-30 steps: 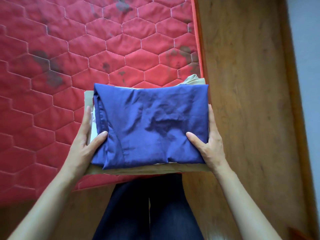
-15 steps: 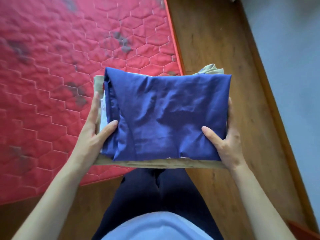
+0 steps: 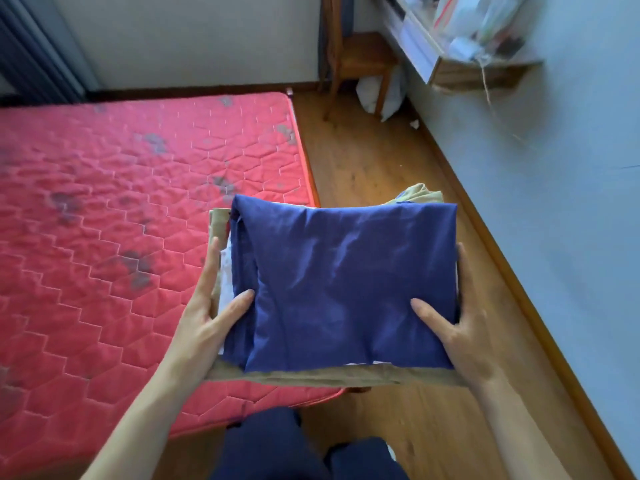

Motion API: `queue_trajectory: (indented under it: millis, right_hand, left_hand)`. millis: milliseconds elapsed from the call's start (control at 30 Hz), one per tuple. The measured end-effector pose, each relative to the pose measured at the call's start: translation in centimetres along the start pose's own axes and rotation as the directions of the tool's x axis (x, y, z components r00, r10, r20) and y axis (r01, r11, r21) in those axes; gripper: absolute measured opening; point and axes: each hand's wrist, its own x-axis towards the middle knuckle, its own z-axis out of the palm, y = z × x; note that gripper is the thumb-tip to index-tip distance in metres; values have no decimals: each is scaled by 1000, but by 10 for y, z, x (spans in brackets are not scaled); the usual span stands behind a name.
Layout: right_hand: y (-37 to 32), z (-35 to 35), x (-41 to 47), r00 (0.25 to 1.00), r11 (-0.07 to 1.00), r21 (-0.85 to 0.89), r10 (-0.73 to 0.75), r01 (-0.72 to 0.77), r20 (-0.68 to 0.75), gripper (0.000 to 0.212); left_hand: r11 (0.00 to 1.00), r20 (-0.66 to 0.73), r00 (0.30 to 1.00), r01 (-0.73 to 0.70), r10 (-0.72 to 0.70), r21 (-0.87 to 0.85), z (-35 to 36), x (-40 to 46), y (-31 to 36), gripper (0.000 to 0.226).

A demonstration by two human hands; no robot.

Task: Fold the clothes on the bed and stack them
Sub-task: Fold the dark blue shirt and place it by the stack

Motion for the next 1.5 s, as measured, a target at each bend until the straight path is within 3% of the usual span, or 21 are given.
queue_trajectory:
  millis: [200, 367, 500, 800, 1100, 1500]
  right_hand:
    - [52, -119, -1, 997, 995, -66, -74, 74, 3, 84]
    - [94, -190, 2, 999, 1000, 1, 1, -1, 48, 85]
    - [123, -219, 9, 999, 999, -19, 39, -39, 23, 88]
    - [161, -249, 68, 996, 993, -84, 80, -76, 45, 88]
    - [183, -245, 258, 991, 997, 9, 70, -72, 114, 79]
    - [170, -203, 546, 961, 999, 28, -43, 37, 272, 87]
  left_hand:
    - [999, -5, 1000, -30, 30, -18, 134, -20, 29, 81]
    - [1000, 23, 1000, -12, 12, -9, 210, -26, 39, 81]
    - [997, 9, 998, 58, -58, -46, 246, -16, 37, 80]
    - [996, 41, 997, 70, -67, -54, 296, 43, 27, 79]
    - [995, -33, 996, 83, -85, -57, 328, 212, 23, 79]
    - [995, -203, 975, 71, -84, -73, 317, 446, 24, 79]
